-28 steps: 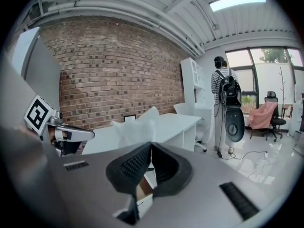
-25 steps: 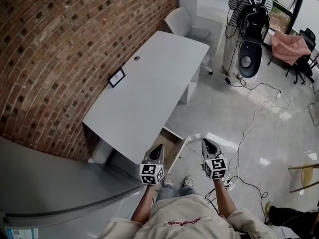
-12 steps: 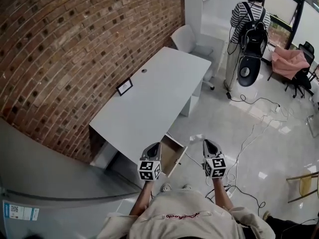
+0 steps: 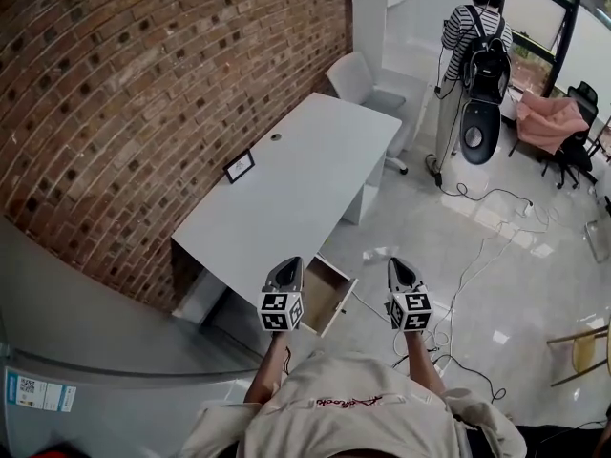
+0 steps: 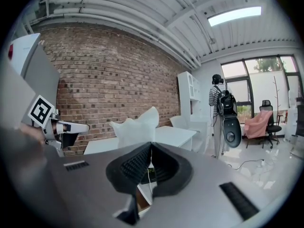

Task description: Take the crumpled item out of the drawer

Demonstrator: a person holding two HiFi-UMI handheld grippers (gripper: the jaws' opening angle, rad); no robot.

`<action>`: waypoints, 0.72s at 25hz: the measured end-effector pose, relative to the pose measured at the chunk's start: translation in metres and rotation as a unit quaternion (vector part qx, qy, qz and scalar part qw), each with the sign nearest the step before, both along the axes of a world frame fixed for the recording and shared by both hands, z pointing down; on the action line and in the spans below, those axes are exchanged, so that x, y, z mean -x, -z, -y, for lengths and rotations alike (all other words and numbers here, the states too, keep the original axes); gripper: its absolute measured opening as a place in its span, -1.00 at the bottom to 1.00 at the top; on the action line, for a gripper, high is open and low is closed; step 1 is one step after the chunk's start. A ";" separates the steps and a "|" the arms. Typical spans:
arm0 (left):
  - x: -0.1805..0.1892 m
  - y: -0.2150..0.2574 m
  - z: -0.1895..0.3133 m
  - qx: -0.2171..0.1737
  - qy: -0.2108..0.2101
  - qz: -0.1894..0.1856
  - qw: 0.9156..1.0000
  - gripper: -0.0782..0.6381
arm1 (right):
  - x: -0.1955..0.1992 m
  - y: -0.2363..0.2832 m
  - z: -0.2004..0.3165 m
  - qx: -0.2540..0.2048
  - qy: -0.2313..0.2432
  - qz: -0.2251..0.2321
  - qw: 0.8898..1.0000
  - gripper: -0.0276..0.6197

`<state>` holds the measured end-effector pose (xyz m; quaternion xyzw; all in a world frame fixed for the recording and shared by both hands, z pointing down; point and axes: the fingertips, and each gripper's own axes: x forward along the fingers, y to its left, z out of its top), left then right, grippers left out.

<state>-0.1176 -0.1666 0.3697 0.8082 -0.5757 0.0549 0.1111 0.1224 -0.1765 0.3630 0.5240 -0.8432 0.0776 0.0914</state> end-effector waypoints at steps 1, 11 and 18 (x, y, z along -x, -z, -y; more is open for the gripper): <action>-0.001 0.001 0.000 -0.001 -0.001 0.000 1.000 -0.76 | -0.001 0.001 0.000 -0.001 -0.001 0.001 1.000 -0.87; -0.006 0.003 -0.001 -0.001 -0.010 0.002 1.000 -0.76 | -0.003 0.008 0.000 -0.002 -0.008 0.009 1.000 -0.87; -0.009 0.003 0.000 0.000 -0.016 0.004 1.000 -0.76 | 0.002 0.004 0.000 0.000 -0.006 0.008 1.000 -0.87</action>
